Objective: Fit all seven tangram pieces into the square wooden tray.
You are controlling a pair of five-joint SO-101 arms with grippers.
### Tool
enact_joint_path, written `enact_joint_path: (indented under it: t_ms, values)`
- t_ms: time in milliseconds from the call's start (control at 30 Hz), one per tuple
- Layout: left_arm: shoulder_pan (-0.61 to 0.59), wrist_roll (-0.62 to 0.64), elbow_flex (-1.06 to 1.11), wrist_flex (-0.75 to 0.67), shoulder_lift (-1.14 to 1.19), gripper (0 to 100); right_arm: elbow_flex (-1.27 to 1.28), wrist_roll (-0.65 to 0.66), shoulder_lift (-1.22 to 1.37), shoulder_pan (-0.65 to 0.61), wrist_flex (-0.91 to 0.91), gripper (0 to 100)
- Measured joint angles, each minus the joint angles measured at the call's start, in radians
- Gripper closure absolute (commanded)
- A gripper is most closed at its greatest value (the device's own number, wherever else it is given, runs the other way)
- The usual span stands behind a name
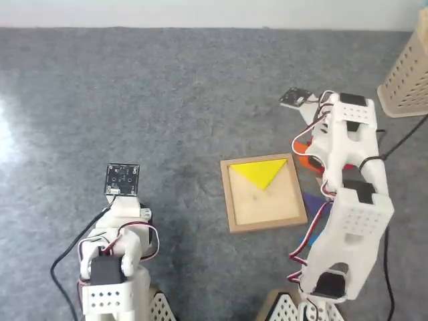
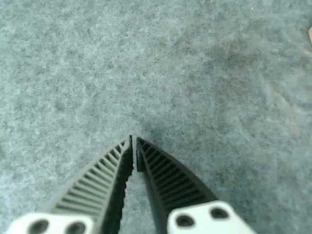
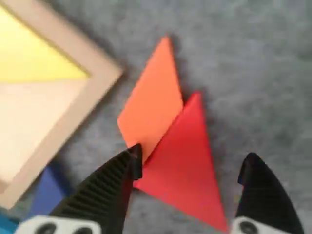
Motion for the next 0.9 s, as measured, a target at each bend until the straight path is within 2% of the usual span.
enact_joint_path:
  t_ms: [267,467,667,900]
  values:
    - [0.000,0.000,0.000,0.000,0.000,99,-0.103,-0.014,0.069,0.023,0.075,68.4]
    - [0.000,0.000,0.000,0.000,0.000,99,-0.089,-0.209,0.043,0.054,0.097,68.4]
    - [0.000,0.000,0.000,0.000,0.000,99,-0.086,-0.569,-0.020,0.058,0.146,68.4]
    - [0.000,0.000,0.000,0.000,0.000,99,-0.086,-1.160,-0.054,0.038,0.155,68.4]
